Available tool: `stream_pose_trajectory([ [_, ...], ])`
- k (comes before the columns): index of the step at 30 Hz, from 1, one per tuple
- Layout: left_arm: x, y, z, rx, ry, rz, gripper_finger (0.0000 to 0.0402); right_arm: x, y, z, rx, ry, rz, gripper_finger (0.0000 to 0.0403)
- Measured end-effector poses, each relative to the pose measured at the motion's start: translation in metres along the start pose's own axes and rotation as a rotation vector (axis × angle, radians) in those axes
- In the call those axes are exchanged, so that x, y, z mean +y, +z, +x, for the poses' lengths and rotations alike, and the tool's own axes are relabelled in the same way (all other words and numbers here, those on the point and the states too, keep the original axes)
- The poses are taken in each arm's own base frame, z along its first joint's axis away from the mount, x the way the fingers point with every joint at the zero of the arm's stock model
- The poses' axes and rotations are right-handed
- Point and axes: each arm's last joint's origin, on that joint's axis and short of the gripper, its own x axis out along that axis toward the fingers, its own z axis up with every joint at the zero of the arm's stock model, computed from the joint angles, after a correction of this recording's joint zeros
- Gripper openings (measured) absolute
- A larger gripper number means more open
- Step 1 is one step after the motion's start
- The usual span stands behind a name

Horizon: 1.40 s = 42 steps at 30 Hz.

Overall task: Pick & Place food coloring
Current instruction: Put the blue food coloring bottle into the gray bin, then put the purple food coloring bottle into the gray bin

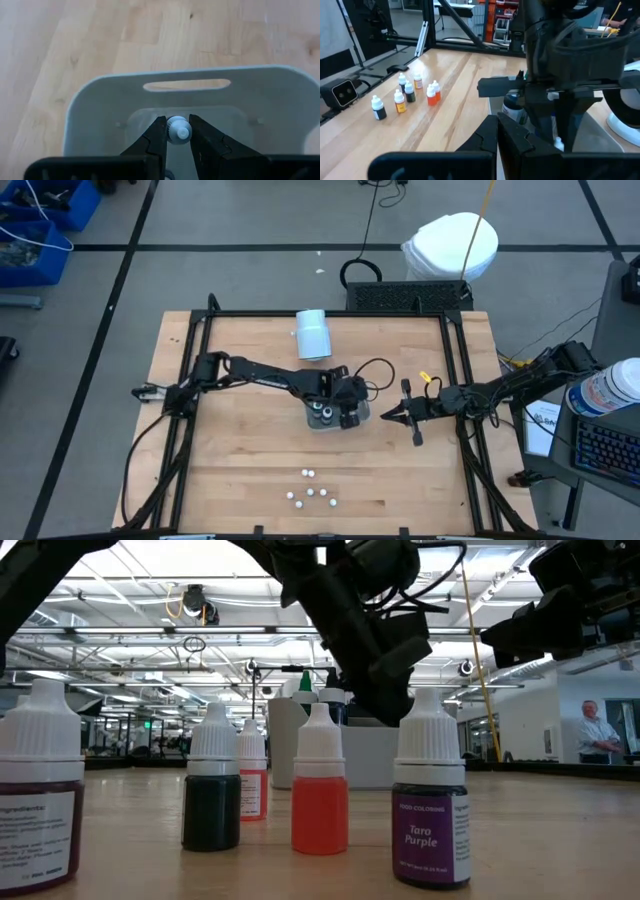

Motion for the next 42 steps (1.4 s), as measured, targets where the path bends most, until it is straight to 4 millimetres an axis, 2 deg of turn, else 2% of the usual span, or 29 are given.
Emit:
stream_pose_trajectory([
  [6, 0.001, 0.0, 0.001, -0.003, 0.003, -0.005, 0.0068, 0.0, 0.001, 0.0, -0.008, 0.001, 0.009, 0.0],
  [13, -0.001, 0.0, 0.001, 0.006, -0.077, -0.006, 0.0107, 0.0, 0.003, 0.0, -0.033, 0.001, 0.024, 0.0],
  [23, -0.001, -0.001, 0.006, 0.005, -0.073, -0.027, 0.011, 0.0, 0.004, 0.0, -0.037, 0.002, 0.039, 0.0],
  [26, 0.0, 0.002, -0.002, -0.014, -0.075, -0.004, 0.0129, 0.0, 0.004, 0.0, -0.037, 0.002, 0.039, 0.0],
  [29, 0.003, 0.014, -0.028, -0.055, -0.057, 0.036, 0.0157, 0.0, 0.004, 0.0, -0.037, 0.002, 0.039, 0.0],
  [31, 0.003, 0.022, -0.054, -0.09, -0.047, 0.039, 0.0176, 0.0, 0.003, 0.0, -0.033, 0.002, 0.034, 0.0],
  [35, -0.01, 0.02, -0.118, -0.037, -0.085, 0.031, 0.0189, 0.001, 0.003, 0.0, -0.032, 0.032, 0.027, 0.0],
  [37, -0.029, 0.007, -0.152, 0.027, -0.064, 0.044, 0.0167, 0.002, 0.004, 0.0, -0.037, 0.065, 0.013, 0.0],
  [39, -0.054, -0.013, -0.177, 0.083, -0.013, 0.056, 0.0128, 0.003, 0.004, 0.0, -0.041, 0.109, 0.007, 0.0],
  [42, -0.099, -0.053, -0.192, 0.117, 0.004, 0.075, 0.0051, 0.005, 0.005, -0.001, -0.05, 0.179, 0.006, 0.0],
])
